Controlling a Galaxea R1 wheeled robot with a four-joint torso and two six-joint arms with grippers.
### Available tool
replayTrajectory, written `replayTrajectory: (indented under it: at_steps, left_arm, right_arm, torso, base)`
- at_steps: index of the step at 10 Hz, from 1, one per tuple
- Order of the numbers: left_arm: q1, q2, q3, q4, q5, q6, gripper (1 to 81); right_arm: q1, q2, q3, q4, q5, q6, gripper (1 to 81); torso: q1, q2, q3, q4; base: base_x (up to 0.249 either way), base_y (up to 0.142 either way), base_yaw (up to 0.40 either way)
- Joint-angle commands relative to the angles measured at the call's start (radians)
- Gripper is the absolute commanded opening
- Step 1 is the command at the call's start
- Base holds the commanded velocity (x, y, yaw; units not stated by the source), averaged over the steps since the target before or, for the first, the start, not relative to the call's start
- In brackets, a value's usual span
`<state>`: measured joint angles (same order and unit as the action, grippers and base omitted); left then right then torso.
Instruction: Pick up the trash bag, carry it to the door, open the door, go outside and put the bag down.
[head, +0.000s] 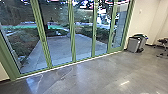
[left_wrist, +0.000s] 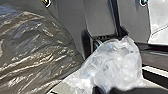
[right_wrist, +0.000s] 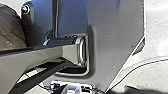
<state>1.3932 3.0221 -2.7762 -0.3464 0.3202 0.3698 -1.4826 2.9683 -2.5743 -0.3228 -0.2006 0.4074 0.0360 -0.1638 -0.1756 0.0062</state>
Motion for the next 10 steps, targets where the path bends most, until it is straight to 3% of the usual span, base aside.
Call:
replayTrajectory:
  at_steps: [1, 10]
  left_arm:
    - [-0.056, -0.003, -0.002, -0.002, 0.082, 0.006, 1.0]
    - [-0.056, -0.006, -0.003, 0.000, 0.083, 0.005, 1.0]
  right_arm:
    - [0.046, 0.005, 0.003, -0.006, -0.056, -0.004, 81.1]
    - [0.047, 0.017, -0.004, -0.015, -0.057, -0.004, 81.1]
  torso:
    - [0.000, 0.000, 0.000, 0.000]
    - [0.000, 0.000, 0.000, 0.000]
  base:
    - [0.000, 0.000, -0.337]
    - [0.000, 0.000, -0.293]
